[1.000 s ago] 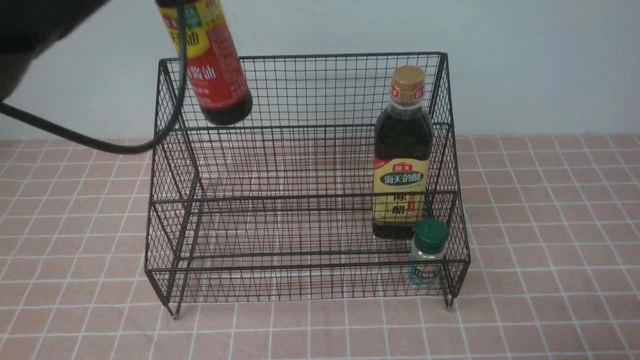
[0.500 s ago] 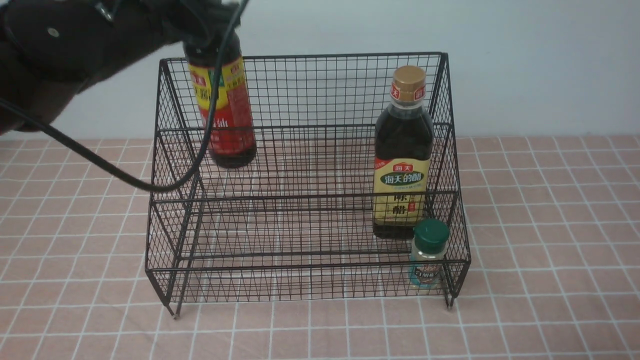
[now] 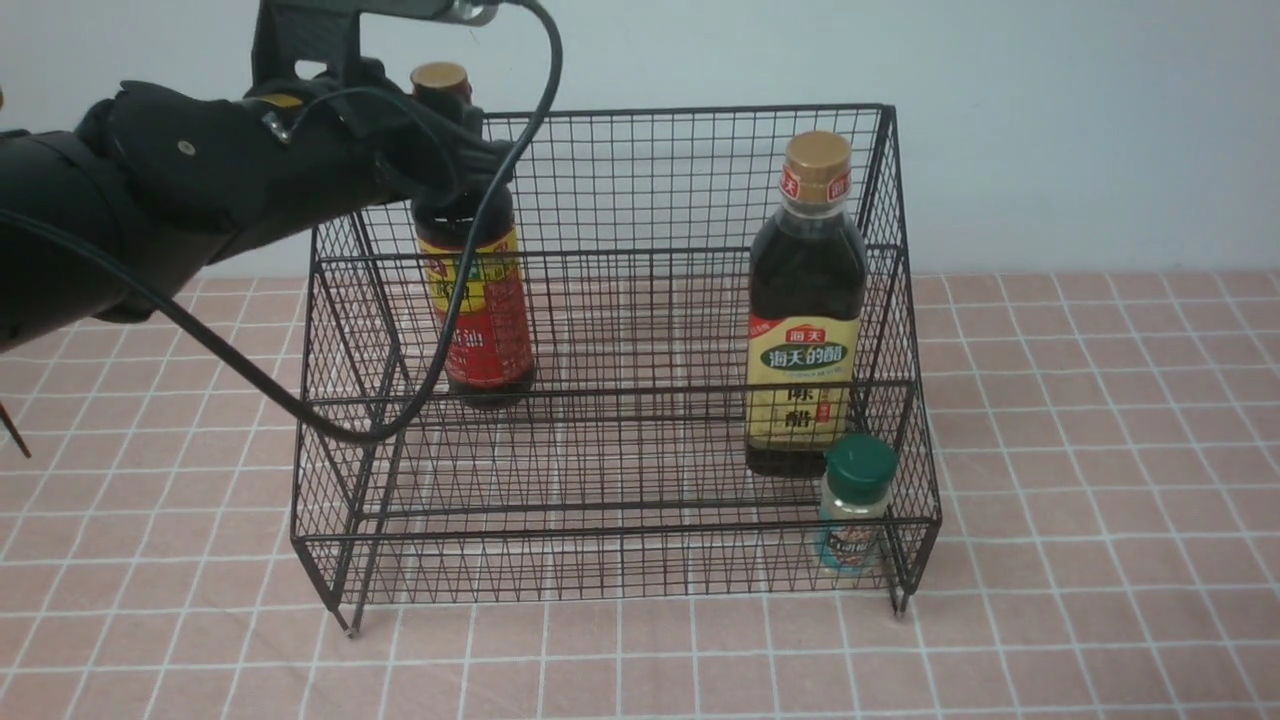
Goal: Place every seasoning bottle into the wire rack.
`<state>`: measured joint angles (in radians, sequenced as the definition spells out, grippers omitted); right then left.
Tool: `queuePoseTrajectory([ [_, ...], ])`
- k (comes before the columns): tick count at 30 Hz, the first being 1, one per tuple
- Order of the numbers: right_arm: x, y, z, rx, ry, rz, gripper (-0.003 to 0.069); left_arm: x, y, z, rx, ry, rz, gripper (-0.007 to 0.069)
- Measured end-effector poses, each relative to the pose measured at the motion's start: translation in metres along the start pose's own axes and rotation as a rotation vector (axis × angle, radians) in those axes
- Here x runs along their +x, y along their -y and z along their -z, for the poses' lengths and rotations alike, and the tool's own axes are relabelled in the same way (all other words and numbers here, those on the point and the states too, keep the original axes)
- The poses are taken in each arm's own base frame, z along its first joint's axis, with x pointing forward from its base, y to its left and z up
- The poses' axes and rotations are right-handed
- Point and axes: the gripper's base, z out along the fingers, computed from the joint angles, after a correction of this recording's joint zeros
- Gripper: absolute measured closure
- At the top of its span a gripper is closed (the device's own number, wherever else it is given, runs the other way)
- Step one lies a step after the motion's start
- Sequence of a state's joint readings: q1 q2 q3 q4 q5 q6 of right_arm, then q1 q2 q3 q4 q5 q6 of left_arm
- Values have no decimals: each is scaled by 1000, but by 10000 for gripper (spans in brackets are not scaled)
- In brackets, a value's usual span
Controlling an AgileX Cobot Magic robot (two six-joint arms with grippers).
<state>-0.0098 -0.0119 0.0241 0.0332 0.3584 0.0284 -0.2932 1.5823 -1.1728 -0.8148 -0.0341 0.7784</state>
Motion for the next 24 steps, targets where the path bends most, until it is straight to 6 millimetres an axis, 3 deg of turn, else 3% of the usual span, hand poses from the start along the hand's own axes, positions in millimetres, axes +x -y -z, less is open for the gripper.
queuePoseTrajectory([
  [5, 0, 0, 0, 0, 0, 0, 673, -4, -2, 1, -18, 23, 24, 291],
  [8, 0, 0, 0, 0, 0, 0, 673, -13, -3, 10, -28, 62, 13, 209],
  [12, 0, 0, 0, 0, 0, 0, 673, -23, -1, 22, -15, 90, -11, 186],
  [19, 0, 0, 0, 0, 0, 0, 673, -52, 9, 72, 101, 136, -64, 207],
  [24, 0, 0, 0, 0, 0, 0, 673, -67, 20, 120, 229, 150, -111, 333],
])
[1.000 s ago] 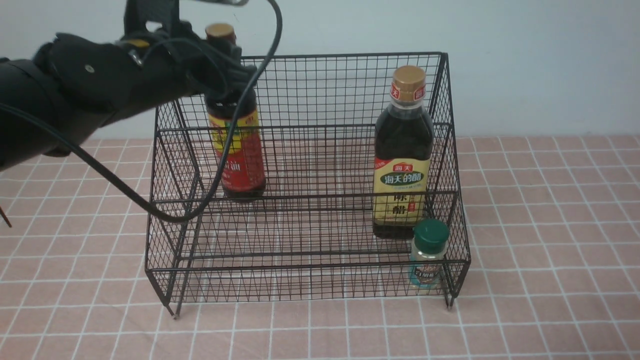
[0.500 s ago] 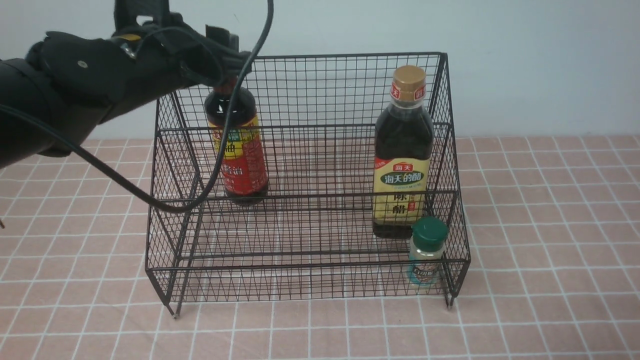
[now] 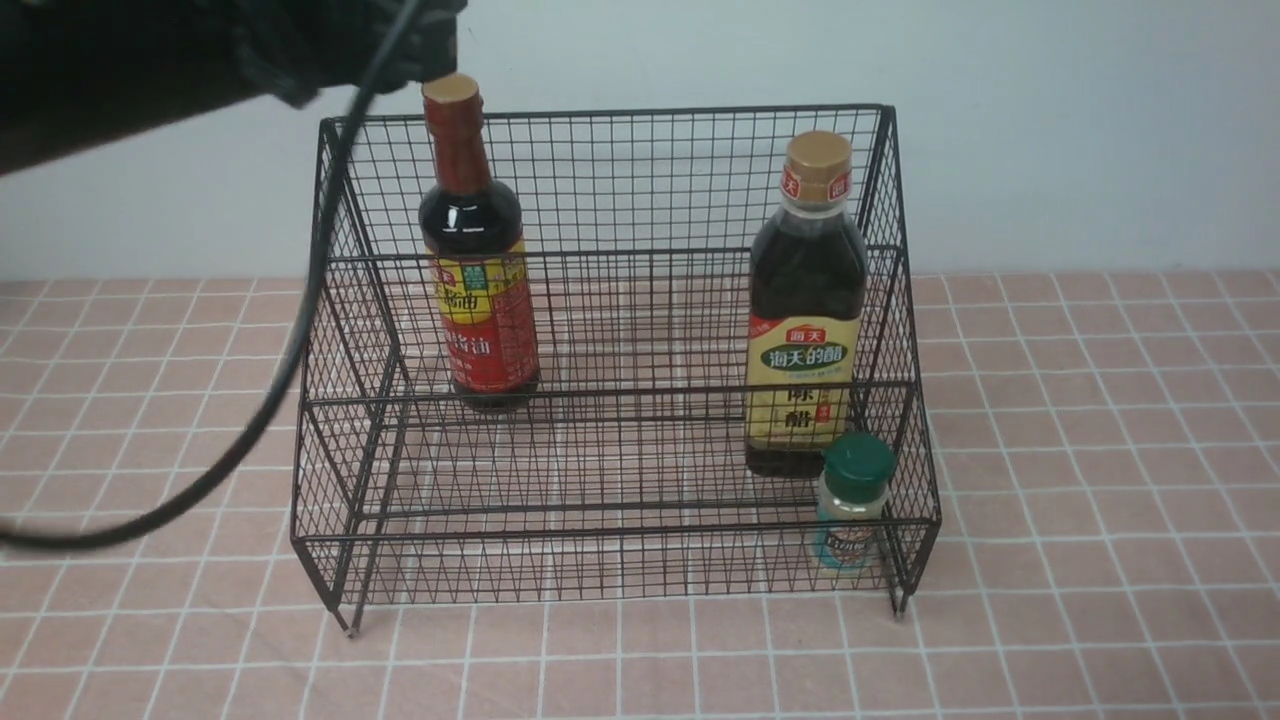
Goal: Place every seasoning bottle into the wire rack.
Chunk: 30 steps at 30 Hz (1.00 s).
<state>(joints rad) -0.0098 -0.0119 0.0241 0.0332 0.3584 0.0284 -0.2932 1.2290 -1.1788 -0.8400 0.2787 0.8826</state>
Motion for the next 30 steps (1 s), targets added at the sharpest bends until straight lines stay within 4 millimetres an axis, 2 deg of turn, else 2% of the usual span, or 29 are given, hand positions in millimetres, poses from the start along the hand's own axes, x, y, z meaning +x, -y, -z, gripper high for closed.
queuePoseTrajectory([
  [1, 0, 0, 0, 0, 0, 0, 673, -1, 1, 2, 7, 0, -1, 350],
  [2, 0, 0, 0, 0, 0, 0, 673, -6, 9, 18, 66, -12, -25, 431],
  [3, 0, 0, 0, 0, 0, 0, 673, -7, 10, 19, 73, -13, -26, 441],
  [4, 0, 0, 0, 0, 0, 0, 673, -9, 18, 36, 133, -40, -69, 540],
  [5, 0, 0, 0, 0, 0, 0, 673, -9, 19, 37, 137, -45, -76, 548],
  [7, 0, 0, 0, 0, 0, 0, 673, -9, 27, 55, 193, -97, -115, 610],
  [8, 0, 0, 0, 0, 0, 0, 673, -9, 27, 57, 194, -104, -115, 613],
  [9, 0, 0, 0, 0, 0, 0, 673, -9, 31, 70, 216, -140, -109, 625],
  [12, 0, 0, 0, 0, 0, 0, 673, -9, 36, 93, 214, -194, -56, 631],
  [13, 0, 0, 0, 0, 0, 0, 673, -8, 36, 95, 210, -199, -58, 631],
  [16, 0, 0, 0, 0, 0, 0, 673, -9, 38, 124, 167, -236, -6, 631],
  [18, 0, 0, 0, 0, 0, 0, 673, -10, 39, 133, 153, -234, 4, 631],
  [19, 0, 0, 0, 0, 0, 0, 673, -11, 40, 146, 133, -226, -2, 631],
  [20, 0, 0, 0, 0, 0, 0, 673, -11, 40, 148, 129, -225, -3, 631],
  [21, 0, 0, 0, 0, 0, 0, 673, -12, 42, 161, 117, -200, -9, 631],
  [22, 0, 0, 0, 0, 0, 0, 673, -13, 42, 162, 115, -197, -9, 631],
  [23, 0, 0, 0, 0, 0, 0, 673, -14, 44, 173, 114, -175, -15, 631],
  [26, 0, 0, 0, 0, 0, 0, 673, -17, 47, 187, 110, -136, -24, 631],
  [30, 0, 0, 0, 0, 0, 0, 673, -19, 48, 195, 107, -114, -29, 631],
])
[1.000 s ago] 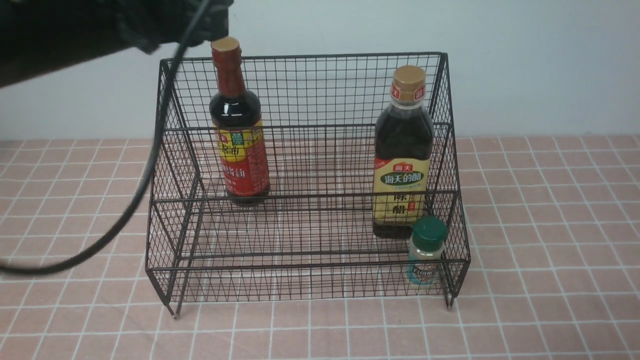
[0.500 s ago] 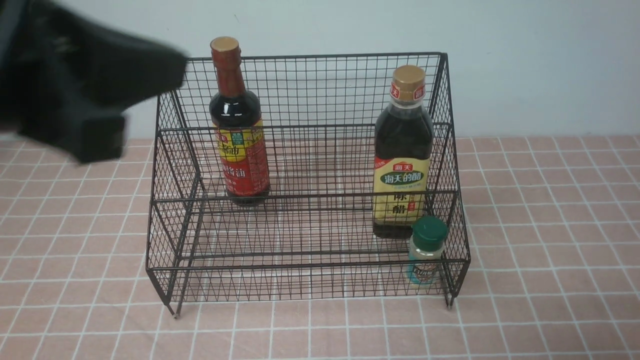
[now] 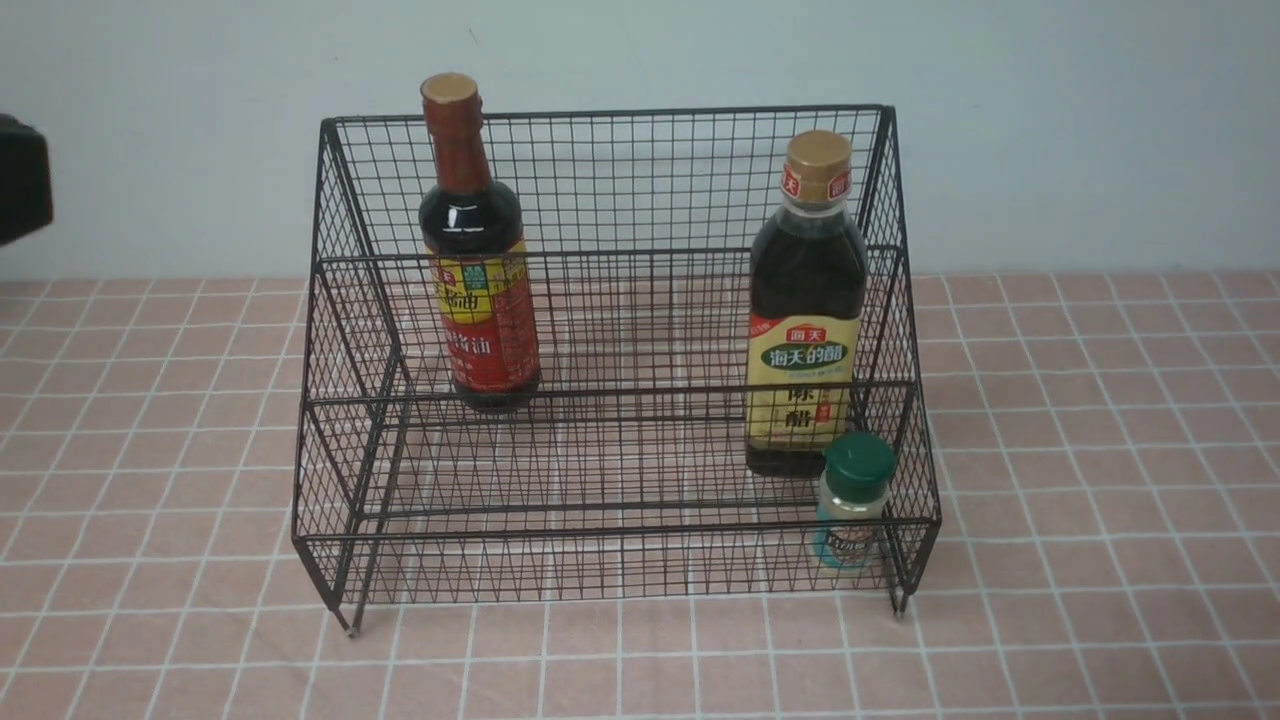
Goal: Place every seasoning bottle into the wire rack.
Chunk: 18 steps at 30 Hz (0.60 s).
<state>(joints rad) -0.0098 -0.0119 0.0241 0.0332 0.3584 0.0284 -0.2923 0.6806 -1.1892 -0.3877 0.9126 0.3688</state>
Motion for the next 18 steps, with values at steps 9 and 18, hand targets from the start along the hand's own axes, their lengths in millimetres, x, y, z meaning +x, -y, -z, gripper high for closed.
queuePoseTrajectory([
  [9, 0, 0, 0, 0, 0, 0, 673, -1, -4, 0, -49, 36, 10, 631],
  [18, 0, 0, 0, 0, 0, 4, 673, 61, -13, -6, -218, 136, -20, 631],
])
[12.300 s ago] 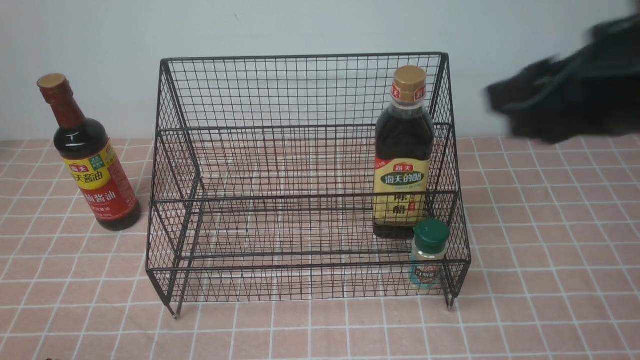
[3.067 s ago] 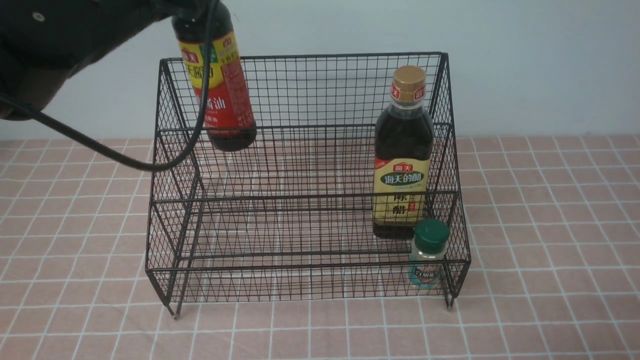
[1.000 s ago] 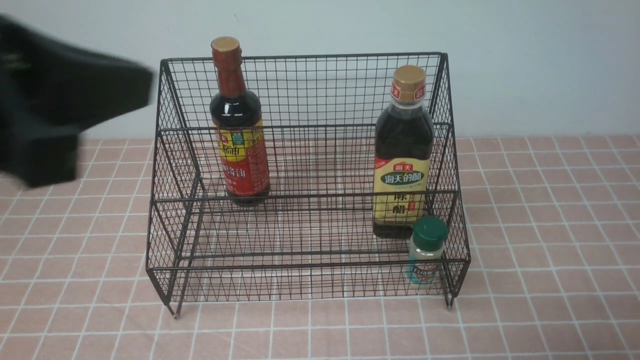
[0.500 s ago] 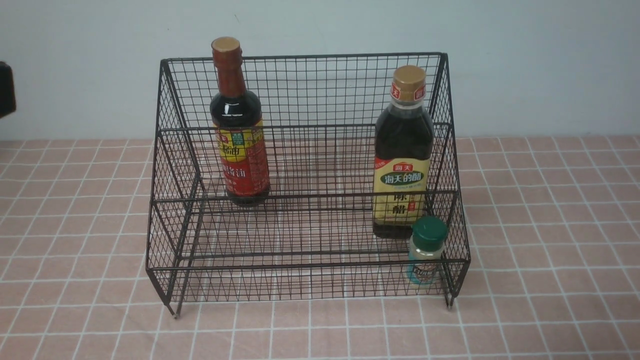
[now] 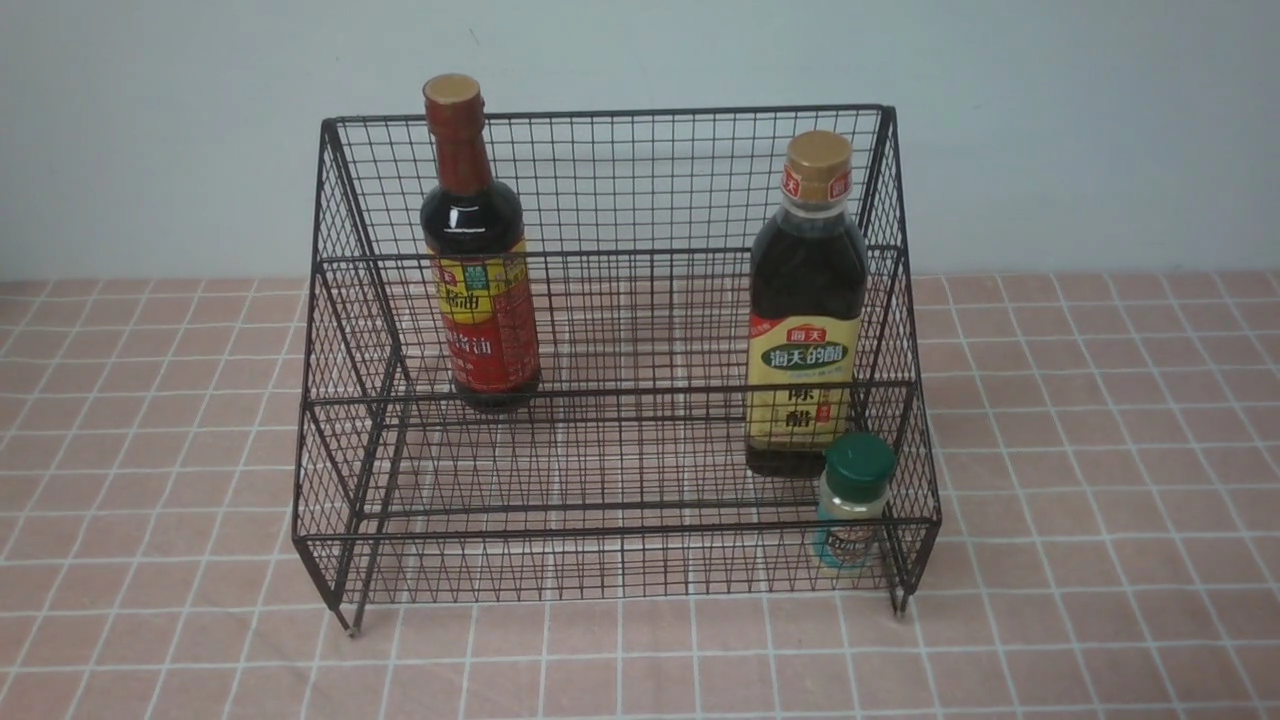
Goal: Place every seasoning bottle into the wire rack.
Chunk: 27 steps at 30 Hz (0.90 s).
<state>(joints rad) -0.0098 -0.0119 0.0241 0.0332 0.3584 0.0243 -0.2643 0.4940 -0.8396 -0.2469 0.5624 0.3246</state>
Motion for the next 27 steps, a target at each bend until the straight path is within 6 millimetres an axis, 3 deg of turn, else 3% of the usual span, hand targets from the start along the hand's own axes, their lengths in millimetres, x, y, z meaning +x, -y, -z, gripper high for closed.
queuePoseTrajectory([
  [2, 0, 0, 0, 0, 0, 2, 673, 26, -1, 1, -49, 17, 6, 631],
  [3, 0, 0, 0, 0, 0, 3, 673, 57, -1, 1, -100, 24, 15, 631],
  [4, 0, 0, 0, 0, 0, 3, 673, 56, -1, 3, -101, 32, 14, 631],
  [5, 0, 0, 0, 0, 0, 3, 673, 94, -1, 0, -154, 14, 23, 631],
  [12, 0, 0, 0, 0, 0, 4, 673, 210, 6, 0, -267, -69, 88, 631],
  [15, 0, 0, 0, 0, 0, 4, 673, 228, 7, 0, -276, -122, 84, 631],
  [27, 0, 0, 0, 0, -1, 3, 673, 236, 8, 0, -267, -198, 88, 631],
])
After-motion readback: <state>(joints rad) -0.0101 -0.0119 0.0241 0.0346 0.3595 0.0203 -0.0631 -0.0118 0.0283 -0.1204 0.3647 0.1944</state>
